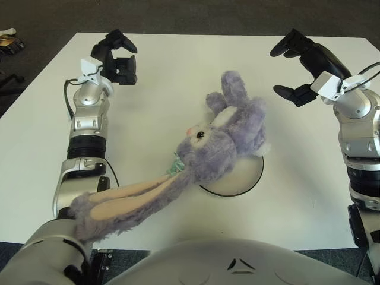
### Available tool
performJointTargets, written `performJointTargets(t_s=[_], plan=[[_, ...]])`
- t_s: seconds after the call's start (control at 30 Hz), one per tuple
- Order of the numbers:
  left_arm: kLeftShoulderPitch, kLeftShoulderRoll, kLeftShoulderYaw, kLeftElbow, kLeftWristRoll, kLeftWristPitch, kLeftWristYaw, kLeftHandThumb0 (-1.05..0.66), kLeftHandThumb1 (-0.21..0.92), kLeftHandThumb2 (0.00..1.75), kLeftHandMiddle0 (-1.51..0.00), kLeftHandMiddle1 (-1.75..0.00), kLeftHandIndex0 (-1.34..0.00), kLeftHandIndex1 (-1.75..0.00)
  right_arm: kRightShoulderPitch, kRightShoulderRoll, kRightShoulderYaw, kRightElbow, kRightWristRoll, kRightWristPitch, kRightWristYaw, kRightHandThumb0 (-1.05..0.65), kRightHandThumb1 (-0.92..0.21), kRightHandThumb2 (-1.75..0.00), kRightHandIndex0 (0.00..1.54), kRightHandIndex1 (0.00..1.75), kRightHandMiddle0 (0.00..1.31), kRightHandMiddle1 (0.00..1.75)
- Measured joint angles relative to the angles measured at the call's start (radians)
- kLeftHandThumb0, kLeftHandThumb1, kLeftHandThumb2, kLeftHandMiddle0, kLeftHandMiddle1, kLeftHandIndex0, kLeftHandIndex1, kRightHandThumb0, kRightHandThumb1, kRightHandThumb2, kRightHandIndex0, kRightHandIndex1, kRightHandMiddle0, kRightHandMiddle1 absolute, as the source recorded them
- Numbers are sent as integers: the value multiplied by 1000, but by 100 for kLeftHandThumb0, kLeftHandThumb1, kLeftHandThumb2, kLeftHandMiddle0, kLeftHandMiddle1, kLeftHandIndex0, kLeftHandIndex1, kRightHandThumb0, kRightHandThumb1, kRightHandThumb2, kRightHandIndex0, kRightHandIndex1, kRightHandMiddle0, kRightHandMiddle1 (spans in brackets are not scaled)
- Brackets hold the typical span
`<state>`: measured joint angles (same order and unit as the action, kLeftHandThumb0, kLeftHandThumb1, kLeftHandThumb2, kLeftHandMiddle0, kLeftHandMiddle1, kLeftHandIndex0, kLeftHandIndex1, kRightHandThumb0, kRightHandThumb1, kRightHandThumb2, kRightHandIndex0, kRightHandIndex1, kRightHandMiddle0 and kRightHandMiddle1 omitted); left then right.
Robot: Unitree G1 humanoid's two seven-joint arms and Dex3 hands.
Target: Put the doll into the plate.
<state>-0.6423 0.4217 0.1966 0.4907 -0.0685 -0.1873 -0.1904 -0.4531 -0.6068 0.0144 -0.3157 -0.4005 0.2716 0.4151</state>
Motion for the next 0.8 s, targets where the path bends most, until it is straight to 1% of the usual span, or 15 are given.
performJointTargets(t_s=[0.1, 0.2, 0.3, 0.4, 0.47, 0.6, 0.8], plan=[[-1, 36, 2, 0, 3, -10, -6, -48, 31, 133, -133, -175, -62, -175, 0, 0, -5, 0, 9, 1, 0, -26, -23, -134, 0, 100, 0, 142], [-6, 81, 3, 11, 9, -7, -27, -47, 34, 129, -133, -175, -59, -175, 0, 6, -10, 1, 30, 2, 1, -18, -20, -138, 0, 95, 0, 140], [-24, 136, 8, 51, 21, -3, -37, -46, 37, 125, -133, -175, -57, -175, 0, 13, -13, 2, 50, 4, 3, -10, -17, -143, 0, 90, 0, 138], [-47, 172, 14, 92, 32, -10, -37, -46, 38, 124, -133, -175, -56, -175, 0, 14, -18, 2, 67, 8, 3, -3, -16, -147, 0, 85, 0, 138], [-67, 188, 14, 124, 42, -26, -37, -46, 38, 124, -133, -175, -56, -175, 0, 15, -22, 2, 78, 14, 3, 1, -15, -149, 0, 82, 0, 138], [-96, 209, 12, 168, 60, -85, -36, -46, 37, 125, -134, -175, -56, -175, 0, 18, -25, 2, 102, 20, 5, 7, -14, -152, 0, 78, 0, 139], [-111, 228, 7, 201, 83, -146, -35, -46, 38, 124, -134, -175, -56, -175, 0, 19, -25, 2, 113, 21, 5, 13, -13, -155, 0, 73, 0, 139]])
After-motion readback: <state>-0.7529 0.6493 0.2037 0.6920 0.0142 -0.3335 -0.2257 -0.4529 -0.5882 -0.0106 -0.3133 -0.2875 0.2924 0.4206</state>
